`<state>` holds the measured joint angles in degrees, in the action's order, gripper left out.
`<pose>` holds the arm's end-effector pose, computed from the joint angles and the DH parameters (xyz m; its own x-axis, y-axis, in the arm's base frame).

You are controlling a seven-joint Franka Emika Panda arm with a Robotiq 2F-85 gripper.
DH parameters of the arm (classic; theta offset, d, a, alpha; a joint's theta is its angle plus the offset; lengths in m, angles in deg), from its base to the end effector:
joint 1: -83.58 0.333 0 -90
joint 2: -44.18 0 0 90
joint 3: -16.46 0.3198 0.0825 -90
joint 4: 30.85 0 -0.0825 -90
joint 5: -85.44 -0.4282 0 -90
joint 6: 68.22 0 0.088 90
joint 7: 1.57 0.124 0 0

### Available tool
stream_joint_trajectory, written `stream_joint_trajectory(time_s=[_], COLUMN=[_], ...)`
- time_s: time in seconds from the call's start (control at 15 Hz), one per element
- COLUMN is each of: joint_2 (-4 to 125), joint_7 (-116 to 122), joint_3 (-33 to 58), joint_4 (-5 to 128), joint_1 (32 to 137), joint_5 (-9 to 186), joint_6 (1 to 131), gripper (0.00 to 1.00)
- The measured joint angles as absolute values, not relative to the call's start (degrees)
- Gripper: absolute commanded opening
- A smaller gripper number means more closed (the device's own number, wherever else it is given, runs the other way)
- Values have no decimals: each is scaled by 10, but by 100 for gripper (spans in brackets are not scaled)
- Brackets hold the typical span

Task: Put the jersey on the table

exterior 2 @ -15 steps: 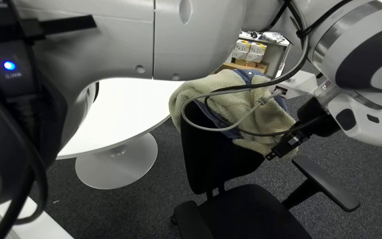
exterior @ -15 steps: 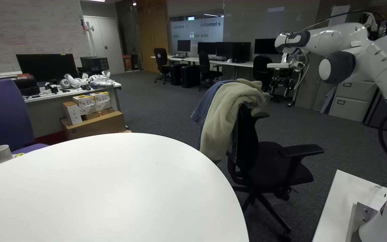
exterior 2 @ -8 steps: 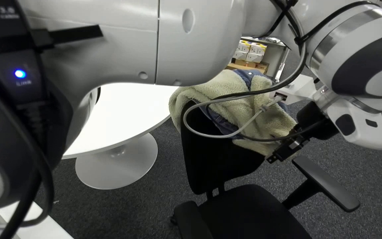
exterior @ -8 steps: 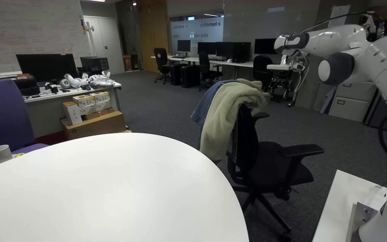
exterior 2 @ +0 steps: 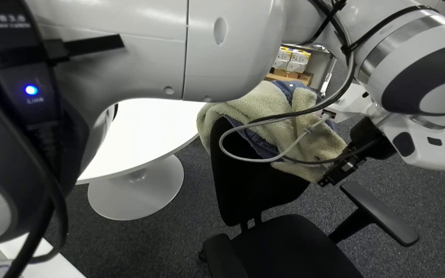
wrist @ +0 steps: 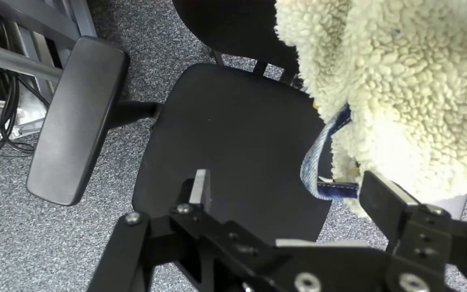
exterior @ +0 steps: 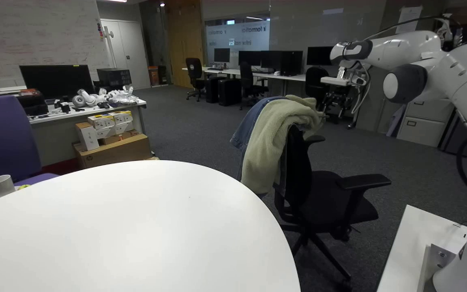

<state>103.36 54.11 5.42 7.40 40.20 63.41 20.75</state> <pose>0.5735 -0.5910 0.3250 -0.2746 -0.9272 -0.2546 -0.9582 0.2860 -0.0081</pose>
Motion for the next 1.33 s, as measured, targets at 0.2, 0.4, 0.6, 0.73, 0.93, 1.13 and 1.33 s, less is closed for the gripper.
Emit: stream_joint_trajectory(time_s=[0.2, 0.4, 0.6, 0.73, 0.93, 1.13, 1.33], joint_2=[1036, 1039, 1042, 1045, 1049, 1050, 1051], joint_7=[541, 541, 542, 542, 542, 543, 544], joint_3=[56, 57, 58, 58, 58, 58, 58], joint_4=[74, 75, 76, 76, 76, 76, 76], joint_1=[403, 404, 404, 404, 403, 401, 400], joint_5=[634, 634, 634, 634, 634, 634, 633], joint_6=[207, 207, 207, 207, 207, 207, 206], gripper=[100, 100, 100, 100, 100, 100, 100])
